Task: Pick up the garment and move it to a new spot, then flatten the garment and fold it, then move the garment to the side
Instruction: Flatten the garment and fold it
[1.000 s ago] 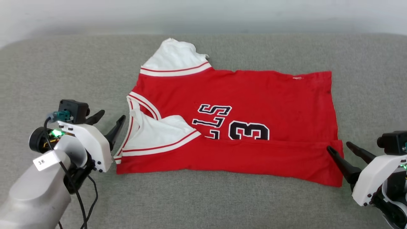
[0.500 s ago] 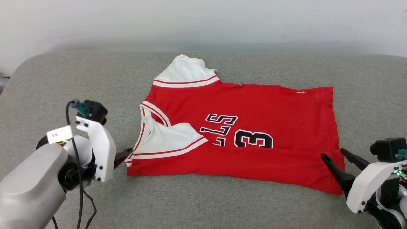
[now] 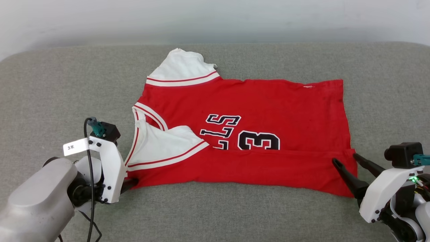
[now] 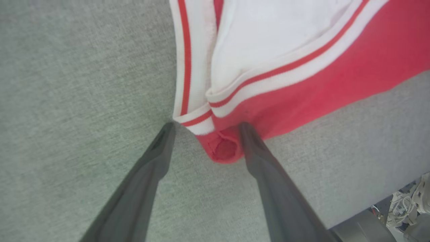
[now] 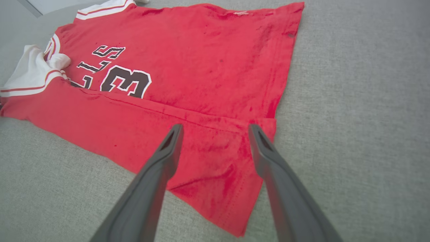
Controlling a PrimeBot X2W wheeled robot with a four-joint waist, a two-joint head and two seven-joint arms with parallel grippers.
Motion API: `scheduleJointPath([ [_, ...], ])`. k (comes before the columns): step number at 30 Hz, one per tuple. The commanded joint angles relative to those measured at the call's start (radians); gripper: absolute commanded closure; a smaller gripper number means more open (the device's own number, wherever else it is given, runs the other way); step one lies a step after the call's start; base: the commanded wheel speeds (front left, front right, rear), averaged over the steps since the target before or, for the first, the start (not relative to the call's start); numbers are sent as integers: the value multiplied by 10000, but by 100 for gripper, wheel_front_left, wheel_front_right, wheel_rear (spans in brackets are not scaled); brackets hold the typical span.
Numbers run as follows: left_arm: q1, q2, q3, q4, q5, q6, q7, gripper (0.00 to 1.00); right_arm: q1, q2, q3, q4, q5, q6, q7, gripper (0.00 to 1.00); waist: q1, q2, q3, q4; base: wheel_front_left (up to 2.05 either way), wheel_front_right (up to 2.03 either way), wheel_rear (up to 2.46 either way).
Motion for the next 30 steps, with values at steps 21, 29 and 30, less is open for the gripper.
scheduleJointPath([
  [21, -249, 539, -799, -897, -359, -3, -1520, 100, -998, -1432, 59, -790, -613, -8, 1389, 0, 1, -1, -370, 57, 0, 0, 0],
  [29, -396, 764, -1100, -1696, -152, -3, -1855, 100, -1092, -2156, 535, -1164, -111, -10, 4639, 0, 1, -1, -278, 310, 0, 0, 0],
  [30, -422, 742, -1108, -1756, -136, -3, -1905, 100, -1067, -2130, 572, -1133, -4, -8, 4937, 0, 1, -1, -240, 340, 0, 0, 0],
])
